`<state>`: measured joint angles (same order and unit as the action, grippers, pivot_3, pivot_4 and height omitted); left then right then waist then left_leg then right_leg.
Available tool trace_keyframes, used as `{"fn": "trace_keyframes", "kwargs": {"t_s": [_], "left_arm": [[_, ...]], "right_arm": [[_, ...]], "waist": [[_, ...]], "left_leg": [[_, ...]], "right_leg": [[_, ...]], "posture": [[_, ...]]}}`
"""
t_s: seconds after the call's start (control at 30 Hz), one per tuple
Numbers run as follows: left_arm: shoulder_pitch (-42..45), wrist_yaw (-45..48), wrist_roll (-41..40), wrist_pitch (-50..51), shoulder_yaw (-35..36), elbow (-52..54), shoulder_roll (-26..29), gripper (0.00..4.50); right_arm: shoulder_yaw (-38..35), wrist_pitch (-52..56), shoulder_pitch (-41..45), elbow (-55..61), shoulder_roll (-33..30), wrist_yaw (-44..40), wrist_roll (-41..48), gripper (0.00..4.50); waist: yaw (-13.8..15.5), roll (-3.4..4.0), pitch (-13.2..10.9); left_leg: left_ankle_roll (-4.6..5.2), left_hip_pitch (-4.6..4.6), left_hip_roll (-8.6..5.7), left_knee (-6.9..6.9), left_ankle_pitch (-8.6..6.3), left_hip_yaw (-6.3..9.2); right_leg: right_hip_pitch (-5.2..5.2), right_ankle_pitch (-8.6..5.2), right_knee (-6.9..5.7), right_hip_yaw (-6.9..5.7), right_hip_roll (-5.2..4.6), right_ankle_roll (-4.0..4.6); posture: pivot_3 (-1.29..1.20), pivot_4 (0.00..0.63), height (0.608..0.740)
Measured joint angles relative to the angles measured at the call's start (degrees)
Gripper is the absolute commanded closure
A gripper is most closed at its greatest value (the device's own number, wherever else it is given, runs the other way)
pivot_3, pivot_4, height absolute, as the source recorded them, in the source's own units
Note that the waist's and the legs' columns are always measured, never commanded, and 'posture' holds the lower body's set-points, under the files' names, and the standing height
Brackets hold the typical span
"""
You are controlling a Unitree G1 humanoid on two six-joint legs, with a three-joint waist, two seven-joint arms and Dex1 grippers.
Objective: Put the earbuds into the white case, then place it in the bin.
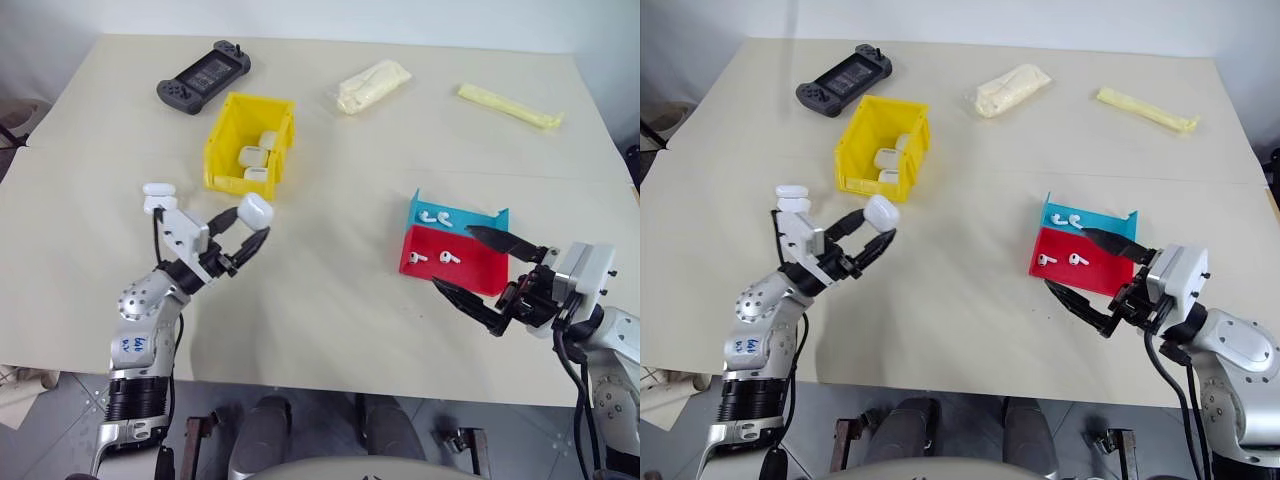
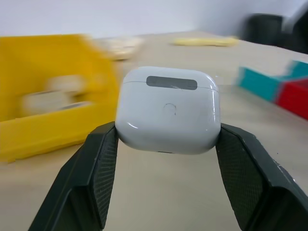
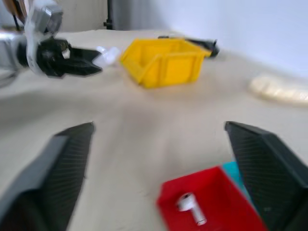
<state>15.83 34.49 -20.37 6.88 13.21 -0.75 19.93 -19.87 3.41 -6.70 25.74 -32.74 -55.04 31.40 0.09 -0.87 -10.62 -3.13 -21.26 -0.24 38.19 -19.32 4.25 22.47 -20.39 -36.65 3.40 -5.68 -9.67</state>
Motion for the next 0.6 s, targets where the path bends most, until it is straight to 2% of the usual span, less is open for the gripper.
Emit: {"fn": "trace_keyframes", "kwargs": {"t_s": [0.17, 0.37, 0.5, 0.6], "left_arm": [[7.92, -4.02, 0.42, 0.57, 1.71, -2.77, 0.94, 1.79], [26.4, -7.88, 6.18, 0.25, -1.23, -21.62, 3.06, 1.79], [34.21, -7.2, 8.38, -1.53, -3.44, -34.5, 2.94, 1.79], [35.99, -6.33, 9.14, -2.79, -4.24, -39.26, 2.86, 0.81]], "right_arm": [[2.21, -2.48, -0.71, -1.51, 1.65, -0.04, -0.51, 0.03], [3.87, -2.37, -1.4, -2.91, 1.71, 0.13, -0.52, 0.03], [4.1, -2.23, -0.62, -3.15, 1.71, 0.64, -0.47, 0.03], [4.42, -1.88, -0.21, -3.11, 1.7, 1.02, -0.39, 0.0]], "waist": [[0.12, 0.0, 0.0], [0.04, -0.05, -0.02], [-0.61, -0.05, -0.02], [-0.86, -0.06, -0.02]], "left_leg": [[-0.01, 0.01, -0.08, 0.01, 0.01, -0.03], [-0.03, 0.0, -0.09, 0.01, 0.01, -0.05], [-0.03, 0.01, -0.08, -0.07, 0.01, -0.12], [-0.03, 0.0, -0.06, -0.06, 0.02, -0.12]], "right_leg": [[-0.01, 0.0, 0.0, -0.01, -0.1, 0.0], [0.0, 0.0, -0.22, -0.04, -0.03, 0.0], [0.1, 0.0, -0.24, -0.05, -0.02, 0.0], [0.12, 0.0, -0.26, -0.07, -0.02, 0.0]], "posture": [[0.0, 0.15, 0.74], [0.0, 0.15, 0.74], [0.0, 0.15, 0.74], [0.0, 0.15, 0.74]]}}
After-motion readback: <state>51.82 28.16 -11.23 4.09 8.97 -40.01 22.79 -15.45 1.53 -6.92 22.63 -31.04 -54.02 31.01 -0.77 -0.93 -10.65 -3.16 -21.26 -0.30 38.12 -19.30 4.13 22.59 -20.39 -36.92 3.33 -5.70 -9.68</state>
